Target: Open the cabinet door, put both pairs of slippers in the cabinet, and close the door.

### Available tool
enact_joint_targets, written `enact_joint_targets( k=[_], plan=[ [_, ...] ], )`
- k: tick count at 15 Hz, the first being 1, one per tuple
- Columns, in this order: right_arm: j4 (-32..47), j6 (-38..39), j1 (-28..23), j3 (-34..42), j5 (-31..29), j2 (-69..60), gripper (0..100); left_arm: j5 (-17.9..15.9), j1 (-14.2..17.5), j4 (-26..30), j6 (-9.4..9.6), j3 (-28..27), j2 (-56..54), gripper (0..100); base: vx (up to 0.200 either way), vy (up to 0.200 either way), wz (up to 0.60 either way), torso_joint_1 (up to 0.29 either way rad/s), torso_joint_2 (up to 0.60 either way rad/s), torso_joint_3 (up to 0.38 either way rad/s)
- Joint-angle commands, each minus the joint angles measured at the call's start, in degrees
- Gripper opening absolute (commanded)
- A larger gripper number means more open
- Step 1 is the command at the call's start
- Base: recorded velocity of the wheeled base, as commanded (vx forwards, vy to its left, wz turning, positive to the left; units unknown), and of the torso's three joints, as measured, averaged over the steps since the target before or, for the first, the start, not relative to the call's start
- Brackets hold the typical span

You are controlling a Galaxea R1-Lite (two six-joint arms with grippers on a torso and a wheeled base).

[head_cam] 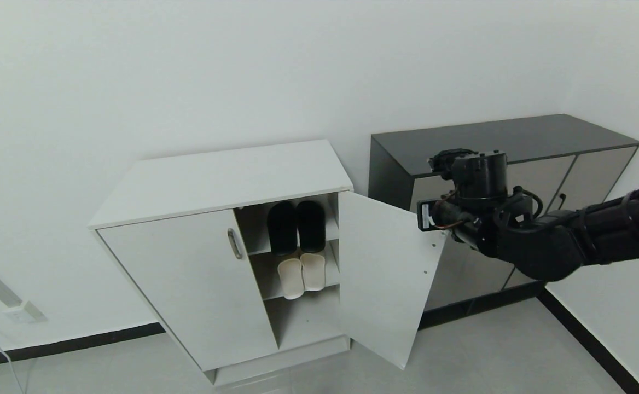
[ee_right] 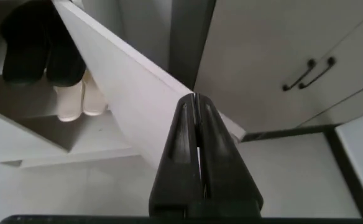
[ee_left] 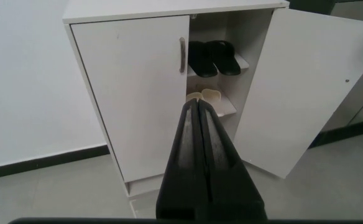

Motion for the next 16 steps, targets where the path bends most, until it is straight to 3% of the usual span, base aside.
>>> enact_joint_targets(
  k=[1, 7, 16],
  plan=[
    [3.1, 1.9, -3.2, -7.5, 1.6, 6.3, 0, 0.0, 0.0, 0.0, -0.04, 0.0, 0.0, 0, 0.0, 0.0, 0.0, 0.0, 0.0, 0.0],
    [3.1, 2.1, -5.8, -12.9, 3.0, 12.8, 0, 0.0, 0.0, 0.0, -0.04, 0.0, 0.0, 0, 0.0, 0.0, 0.0, 0.0, 0.0, 0.0],
    [3.8, 1.9, -4.8, -11.7, 2.7, 12.3, 0, -0.1, 0.0, 0.0, 0.05, 0.0, 0.0, 0, 0.0, 0.0, 0.0, 0.0, 0.0, 0.0]
  ],
)
